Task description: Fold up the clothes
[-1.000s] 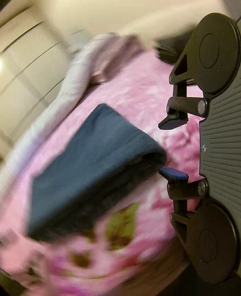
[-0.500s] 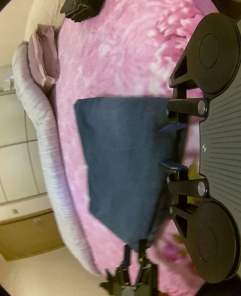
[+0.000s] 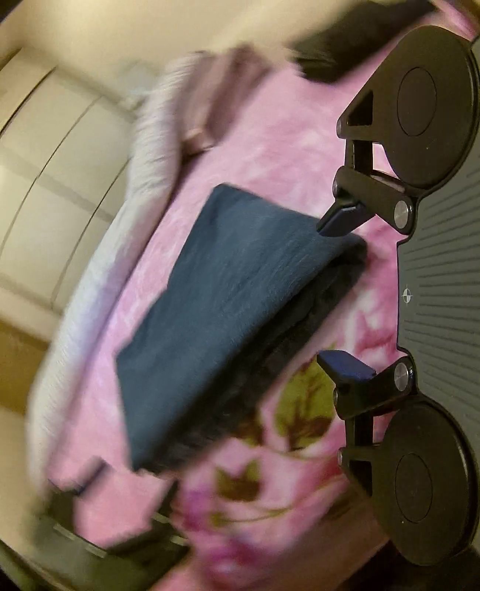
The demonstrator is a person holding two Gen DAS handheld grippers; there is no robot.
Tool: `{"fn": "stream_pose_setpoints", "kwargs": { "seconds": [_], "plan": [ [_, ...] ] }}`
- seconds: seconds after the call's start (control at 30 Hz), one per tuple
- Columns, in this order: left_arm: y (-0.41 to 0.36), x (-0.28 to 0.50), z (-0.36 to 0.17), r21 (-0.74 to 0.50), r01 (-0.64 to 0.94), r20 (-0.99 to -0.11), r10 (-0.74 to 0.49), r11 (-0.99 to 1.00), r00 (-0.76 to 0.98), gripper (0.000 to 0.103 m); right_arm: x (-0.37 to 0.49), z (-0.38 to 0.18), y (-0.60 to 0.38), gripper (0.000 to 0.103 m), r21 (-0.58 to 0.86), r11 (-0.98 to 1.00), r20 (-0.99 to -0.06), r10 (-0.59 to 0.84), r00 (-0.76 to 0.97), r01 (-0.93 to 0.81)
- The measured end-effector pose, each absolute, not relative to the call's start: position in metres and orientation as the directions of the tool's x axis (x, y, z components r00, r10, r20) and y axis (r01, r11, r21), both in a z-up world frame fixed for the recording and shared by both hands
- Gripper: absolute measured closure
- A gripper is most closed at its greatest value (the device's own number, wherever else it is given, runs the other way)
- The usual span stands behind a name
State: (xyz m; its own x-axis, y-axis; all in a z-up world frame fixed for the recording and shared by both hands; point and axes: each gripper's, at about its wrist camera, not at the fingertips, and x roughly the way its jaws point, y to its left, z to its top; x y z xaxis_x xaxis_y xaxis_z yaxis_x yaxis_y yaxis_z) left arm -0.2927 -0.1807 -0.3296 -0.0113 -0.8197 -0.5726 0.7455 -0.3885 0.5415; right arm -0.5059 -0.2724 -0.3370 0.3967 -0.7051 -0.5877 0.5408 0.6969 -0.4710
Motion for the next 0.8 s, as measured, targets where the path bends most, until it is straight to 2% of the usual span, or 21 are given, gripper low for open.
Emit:
{"fn": "stream_pose_setpoints", "kwargs": {
  "seconds": [0.1, 0.23, 0.43, 0.5, 0.6, 0.67, 0.8],
  "plan": [
    [-0.188, -0.303, -0.338, 0.586, 0.698, -0.57, -0.821, -0.412, -0.007, 0.019, -0.489, -0.347, -0.271, 0.031, -0.579, 0.703, -0.573, -0.711, 0.408, 0.412],
    [-0.197, -0.309, -0.343, 0.586, 0.678, -0.589, -0.808, -0.443, -0.018, 0.019, -0.47, -0.368, -0.28, 0.032, -0.654, 0.71, -0.58, -0.692, 0.43, 0.26],
    [-0.202, -0.315, -0.353, 0.617, 0.626, -0.597, -0.802, -0.477, -0.023, 0.017, -0.481, -0.378, -0.302, 0.033, -0.772, 0.617, -0.527, -0.756, 0.388, 0.154],
    [-0.204, -0.318, -0.357, 0.629, 0.609, -0.594, -0.804, -0.483, -0.024, 0.015, -0.485, -0.379, -0.306, 0.036, -0.781, 0.609, -0.526, -0.761, 0.379, 0.138],
    [-0.208, -0.324, -0.362, 0.65, 0.584, -0.587, -0.809, -0.487, -0.022, 0.014, -0.487, -0.381, -0.307, 0.048, -0.784, 0.611, -0.537, -0.757, 0.372, 0.112],
    [-0.21, -0.331, -0.365, 0.668, 0.559, -0.58, -0.814, -0.492, -0.023, 0.014, -0.486, -0.382, -0.31, 0.056, -0.775, 0.619, -0.546, -0.756, 0.362, 0.125],
    [-0.211, -0.348, -0.375, 0.748, 0.442, -0.534, -0.844, -0.495, -0.041, 0.014, -0.485, -0.368, -0.319, 0.063, -0.725, 0.657, -0.567, -0.74, 0.362, 0.208]
  ]
}}
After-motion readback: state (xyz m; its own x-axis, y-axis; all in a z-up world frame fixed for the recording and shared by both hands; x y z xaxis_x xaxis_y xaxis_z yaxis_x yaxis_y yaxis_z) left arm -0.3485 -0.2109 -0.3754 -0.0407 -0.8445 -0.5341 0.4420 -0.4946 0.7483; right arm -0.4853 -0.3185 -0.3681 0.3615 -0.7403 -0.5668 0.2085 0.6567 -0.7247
